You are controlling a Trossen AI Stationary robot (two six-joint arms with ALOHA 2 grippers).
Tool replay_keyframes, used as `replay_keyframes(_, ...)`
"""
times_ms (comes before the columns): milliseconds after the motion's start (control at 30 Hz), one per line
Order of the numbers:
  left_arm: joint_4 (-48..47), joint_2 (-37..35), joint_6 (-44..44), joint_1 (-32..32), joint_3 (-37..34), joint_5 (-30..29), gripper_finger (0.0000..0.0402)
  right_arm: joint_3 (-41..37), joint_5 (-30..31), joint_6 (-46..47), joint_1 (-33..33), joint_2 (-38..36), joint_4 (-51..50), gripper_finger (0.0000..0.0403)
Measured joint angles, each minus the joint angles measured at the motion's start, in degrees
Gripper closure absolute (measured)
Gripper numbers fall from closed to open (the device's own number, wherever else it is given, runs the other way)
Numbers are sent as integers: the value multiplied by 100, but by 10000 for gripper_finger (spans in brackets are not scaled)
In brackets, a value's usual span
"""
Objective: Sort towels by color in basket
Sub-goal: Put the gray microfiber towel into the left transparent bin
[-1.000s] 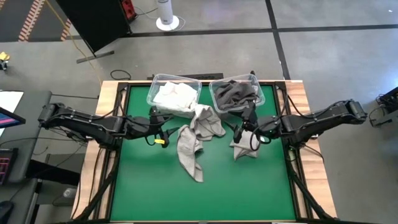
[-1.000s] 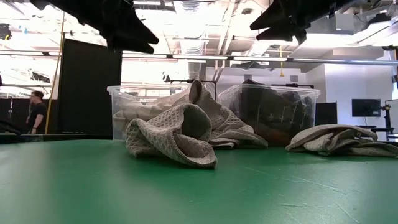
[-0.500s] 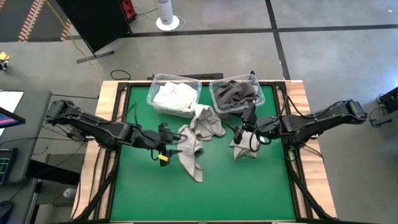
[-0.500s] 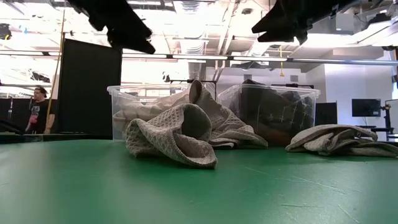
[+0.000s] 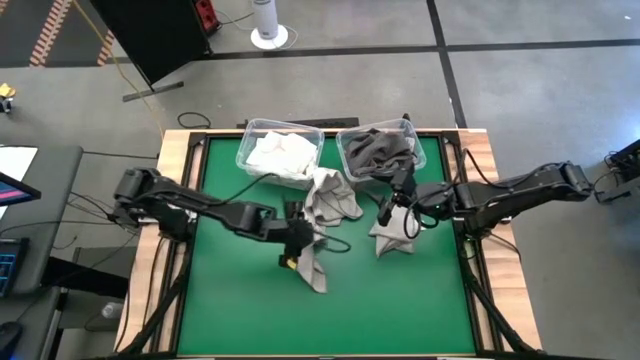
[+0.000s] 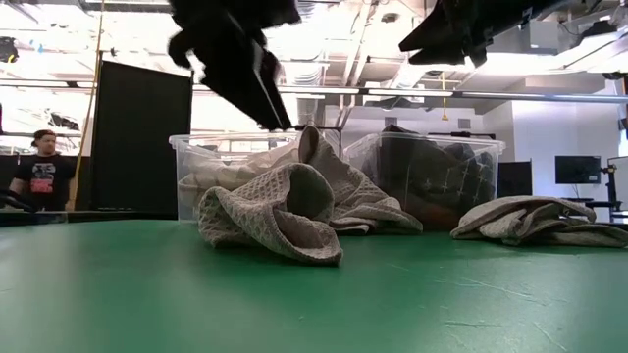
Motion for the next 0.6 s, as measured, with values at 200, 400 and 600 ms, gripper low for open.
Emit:
replay_keyframes(200,-310,661,448,473,230,515,155,0,1,19,141,-207,-188,131)
replay_keyframes(400,-540,1075,690,753,243,689,155,2,0,11,270,-250,-194,131)
replay_keyframes(600,-399,1297,758,797,241,633,165,0,0,31,269,-234,-275,131)
